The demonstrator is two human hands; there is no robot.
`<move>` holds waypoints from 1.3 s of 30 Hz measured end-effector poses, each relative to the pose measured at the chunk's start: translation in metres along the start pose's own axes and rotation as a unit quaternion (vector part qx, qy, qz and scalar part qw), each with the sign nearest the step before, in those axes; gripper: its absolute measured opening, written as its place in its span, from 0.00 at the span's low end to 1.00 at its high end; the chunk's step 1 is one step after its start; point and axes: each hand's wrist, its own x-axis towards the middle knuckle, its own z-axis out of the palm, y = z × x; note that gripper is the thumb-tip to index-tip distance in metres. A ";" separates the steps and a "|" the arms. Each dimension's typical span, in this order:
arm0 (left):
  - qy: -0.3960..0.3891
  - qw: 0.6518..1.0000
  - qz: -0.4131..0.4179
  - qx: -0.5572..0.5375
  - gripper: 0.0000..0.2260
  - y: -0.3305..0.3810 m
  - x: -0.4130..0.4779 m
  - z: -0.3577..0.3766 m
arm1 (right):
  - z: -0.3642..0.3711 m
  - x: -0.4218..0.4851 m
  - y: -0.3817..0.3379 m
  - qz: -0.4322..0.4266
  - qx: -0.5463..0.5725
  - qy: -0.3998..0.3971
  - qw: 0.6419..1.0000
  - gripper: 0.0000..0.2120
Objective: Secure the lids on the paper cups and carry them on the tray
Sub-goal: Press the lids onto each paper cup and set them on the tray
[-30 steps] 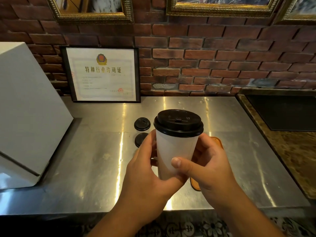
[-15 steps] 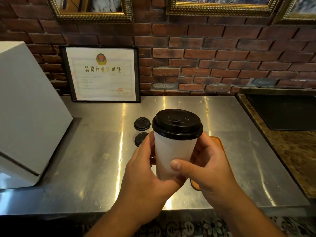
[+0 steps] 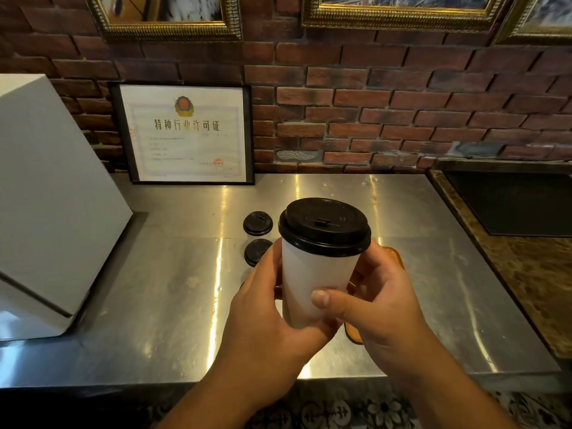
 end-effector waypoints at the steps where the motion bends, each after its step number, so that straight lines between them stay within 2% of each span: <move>1: -0.006 1.000 0.001 -0.004 0.43 0.000 0.000 0.000 | -0.001 0.000 0.000 0.000 0.003 0.000 1.000 0.32; 12: 0.003 1.000 0.000 -0.001 0.44 -0.003 0.000 0.000 | -0.002 -0.003 0.001 0.002 -0.005 0.001 1.000 0.34; 23: -0.029 1.000 0.009 -0.001 0.45 -0.004 0.001 0.000 | -0.005 -0.005 0.003 0.009 -0.016 0.028 0.999 0.34; 29: -0.013 1.000 0.012 0.013 0.44 -0.003 0.000 0.000 | -0.004 -0.004 0.001 0.025 -0.007 0.013 1.000 0.34; 39: -0.026 0.999 0.014 -0.015 0.47 -0.001 0.000 0.006 | -0.007 -0.004 -0.002 0.023 -0.015 0.025 0.999 0.35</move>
